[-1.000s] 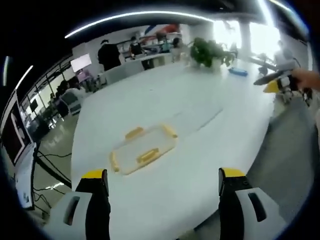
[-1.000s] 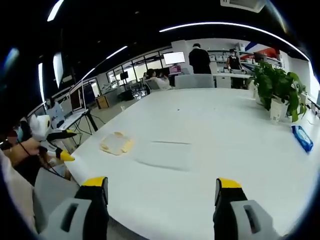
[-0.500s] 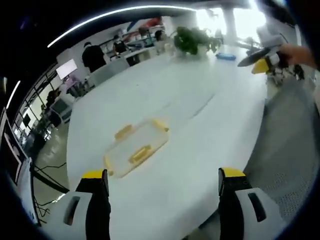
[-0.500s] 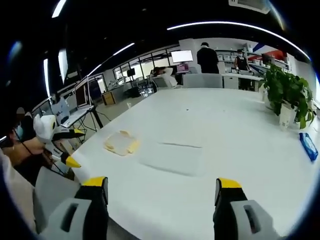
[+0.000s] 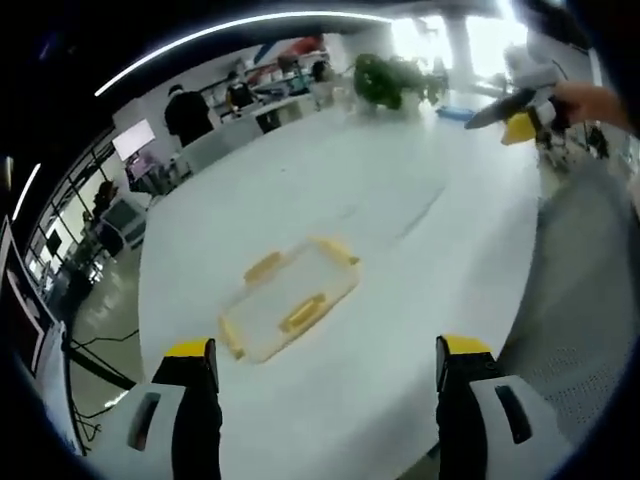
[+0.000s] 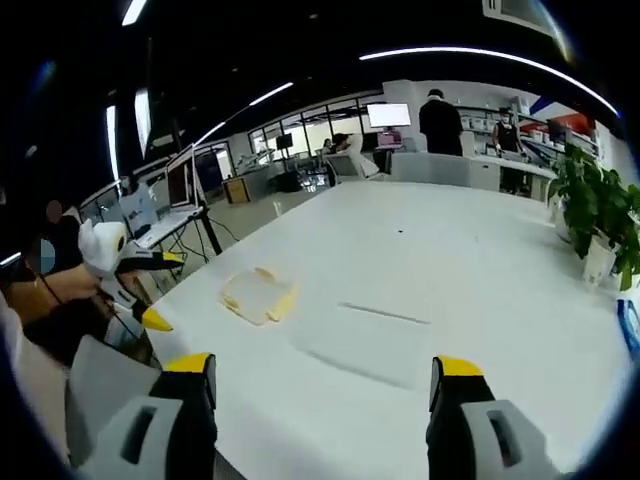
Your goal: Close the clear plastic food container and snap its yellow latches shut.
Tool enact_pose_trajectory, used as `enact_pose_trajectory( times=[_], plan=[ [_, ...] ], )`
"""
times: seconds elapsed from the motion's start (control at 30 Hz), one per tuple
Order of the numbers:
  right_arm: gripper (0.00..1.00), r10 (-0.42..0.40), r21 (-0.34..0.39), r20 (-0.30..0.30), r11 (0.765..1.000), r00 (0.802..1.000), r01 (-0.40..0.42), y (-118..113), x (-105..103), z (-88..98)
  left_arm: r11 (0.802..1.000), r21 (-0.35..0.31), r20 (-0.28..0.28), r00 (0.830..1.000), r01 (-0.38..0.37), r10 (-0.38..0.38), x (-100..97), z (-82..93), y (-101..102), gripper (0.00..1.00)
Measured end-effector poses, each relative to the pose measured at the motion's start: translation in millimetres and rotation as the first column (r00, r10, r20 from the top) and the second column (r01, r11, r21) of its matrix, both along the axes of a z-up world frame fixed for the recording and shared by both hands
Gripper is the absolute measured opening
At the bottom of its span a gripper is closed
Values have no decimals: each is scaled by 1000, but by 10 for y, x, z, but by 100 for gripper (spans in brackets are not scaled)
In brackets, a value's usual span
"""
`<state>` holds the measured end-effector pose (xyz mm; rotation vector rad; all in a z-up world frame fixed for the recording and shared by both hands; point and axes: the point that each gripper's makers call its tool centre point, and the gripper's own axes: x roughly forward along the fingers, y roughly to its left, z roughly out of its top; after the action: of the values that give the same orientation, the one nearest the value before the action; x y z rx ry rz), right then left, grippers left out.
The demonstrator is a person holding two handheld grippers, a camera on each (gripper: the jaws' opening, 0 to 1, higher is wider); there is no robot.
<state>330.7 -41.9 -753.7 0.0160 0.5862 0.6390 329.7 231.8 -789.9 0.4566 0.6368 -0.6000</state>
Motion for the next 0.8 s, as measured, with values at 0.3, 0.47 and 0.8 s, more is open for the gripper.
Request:
enact_pose_trajectory(
  times=[0.3,0.47,0.8],
  plan=[
    [89,66,-7,5,998,998,-66,209,153,13,1000,-3,-8,1000,-8,8,87,-26,74,88],
    [90,108,-20,-1,994,994,-108,311,227,-9,1000,-8,-20,1000,6,-6,110,-63,58,88],
    [91,193,-66,5,979,981,-192,487,408,0,999,-1,-32,999,42,-42,211,-95,34,88]
  ],
)
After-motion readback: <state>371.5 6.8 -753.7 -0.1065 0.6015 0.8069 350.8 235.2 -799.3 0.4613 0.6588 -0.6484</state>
